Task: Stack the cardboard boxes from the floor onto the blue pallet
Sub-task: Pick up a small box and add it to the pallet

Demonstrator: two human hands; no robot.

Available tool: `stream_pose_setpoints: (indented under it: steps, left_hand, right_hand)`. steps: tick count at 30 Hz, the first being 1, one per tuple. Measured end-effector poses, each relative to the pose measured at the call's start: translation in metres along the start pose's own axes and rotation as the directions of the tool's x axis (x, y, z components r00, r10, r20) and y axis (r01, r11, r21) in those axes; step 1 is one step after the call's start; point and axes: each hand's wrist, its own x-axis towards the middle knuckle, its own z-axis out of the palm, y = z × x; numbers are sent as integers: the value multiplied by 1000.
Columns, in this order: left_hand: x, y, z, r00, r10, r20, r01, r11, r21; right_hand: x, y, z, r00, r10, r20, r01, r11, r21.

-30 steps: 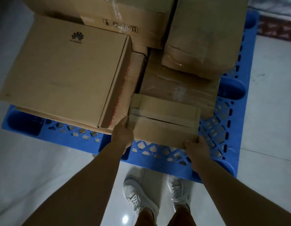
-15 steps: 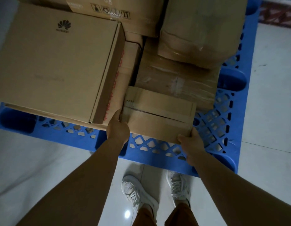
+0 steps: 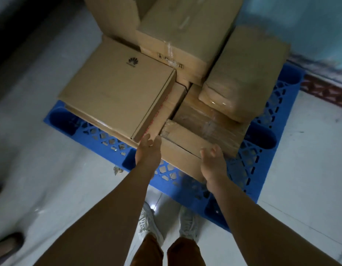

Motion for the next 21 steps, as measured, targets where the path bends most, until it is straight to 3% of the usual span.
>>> stream_pose_setpoints:
  steps: [11, 17, 21]
  left_hand:
    - [-111, 12, -83, 976, -41, -216, -22, 959, -284]
    - [-160, -25, -150, 943, -92, -320, -71, 884, -463]
    - [-203, -66, -195, 910, -146, -388, -119, 804, -583]
  right_hand:
    - [-114, -74, 6, 950, -160, 268, 173, 985, -23]
    - [-194, -87, 48, 870, -291, 399, 364, 923, -121]
    - [-258, -75, 75, 819, -298, 491, 405, 905, -127]
